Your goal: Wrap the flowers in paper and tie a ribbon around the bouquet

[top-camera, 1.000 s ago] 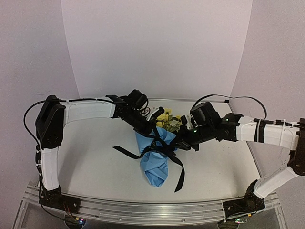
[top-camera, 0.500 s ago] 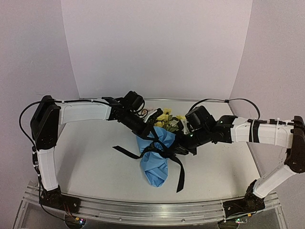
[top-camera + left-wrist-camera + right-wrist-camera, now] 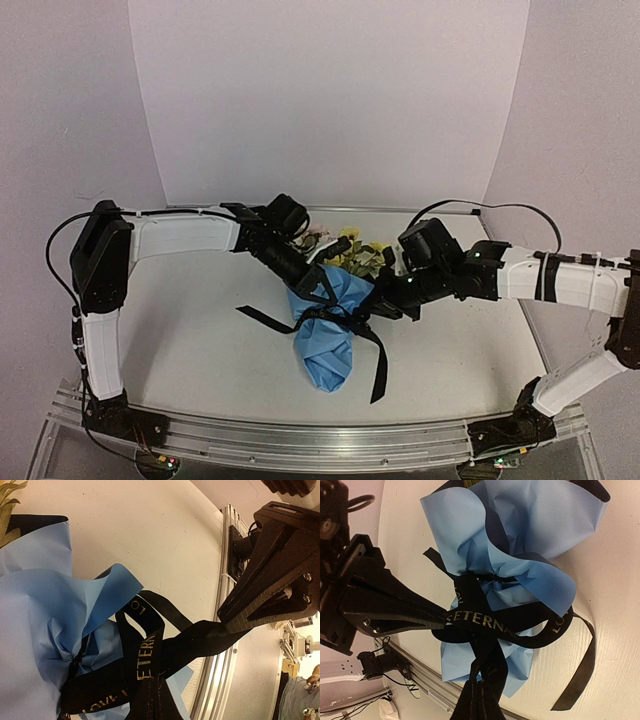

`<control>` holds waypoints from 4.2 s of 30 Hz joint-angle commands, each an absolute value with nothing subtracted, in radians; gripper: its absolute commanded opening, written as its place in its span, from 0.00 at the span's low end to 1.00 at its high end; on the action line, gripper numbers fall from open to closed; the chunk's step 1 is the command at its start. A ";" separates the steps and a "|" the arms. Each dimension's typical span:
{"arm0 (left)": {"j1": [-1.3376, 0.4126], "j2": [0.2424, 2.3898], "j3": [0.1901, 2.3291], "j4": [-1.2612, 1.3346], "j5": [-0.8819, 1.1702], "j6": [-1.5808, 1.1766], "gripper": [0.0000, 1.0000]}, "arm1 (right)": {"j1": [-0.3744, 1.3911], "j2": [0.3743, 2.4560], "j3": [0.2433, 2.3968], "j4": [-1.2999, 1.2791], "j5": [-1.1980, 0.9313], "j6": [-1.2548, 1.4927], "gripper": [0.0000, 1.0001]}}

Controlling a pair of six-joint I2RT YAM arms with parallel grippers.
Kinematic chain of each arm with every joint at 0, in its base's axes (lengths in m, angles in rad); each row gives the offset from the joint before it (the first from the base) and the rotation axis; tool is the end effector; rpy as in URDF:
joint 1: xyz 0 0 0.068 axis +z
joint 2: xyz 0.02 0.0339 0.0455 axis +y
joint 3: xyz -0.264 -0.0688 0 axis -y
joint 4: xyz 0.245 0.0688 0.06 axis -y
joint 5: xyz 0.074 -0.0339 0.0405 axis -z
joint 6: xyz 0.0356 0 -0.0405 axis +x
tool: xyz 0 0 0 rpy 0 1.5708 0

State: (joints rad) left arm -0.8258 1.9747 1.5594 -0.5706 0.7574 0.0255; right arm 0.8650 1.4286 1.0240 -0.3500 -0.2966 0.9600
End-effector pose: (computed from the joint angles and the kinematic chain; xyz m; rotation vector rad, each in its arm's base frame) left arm 0.2717 -0.3307 0.2290 1.3659 2.2537 -1.2658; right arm 0.1933 0.2428 0.2595 -0.0449 2.6385 1.1414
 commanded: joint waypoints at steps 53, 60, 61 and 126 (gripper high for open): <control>-0.916 2.165 1.923 -0.834 0.552 -0.002 0.11 | 0.903 1.395 0.956 -0.326 -0.125 0.992 0.00; -0.921 2.183 1.935 -0.881 0.620 0.051 0.19 | 0.907 1.397 0.958 -0.327 -0.130 0.991 0.00; -0.922 2.186 1.938 -0.889 0.626 0.058 0.19 | 0.908 1.398 0.956 -0.327 -0.133 0.991 0.00; -0.902 2.017 1.634 -0.641 0.651 0.011 0.04 | 0.786 1.686 0.938 0.078 -0.382 1.306 0.32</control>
State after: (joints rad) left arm -0.9144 2.0917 1.6417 -0.6823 0.6376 0.0245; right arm 0.7849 1.6616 0.9048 -0.0170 -0.3454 1.2505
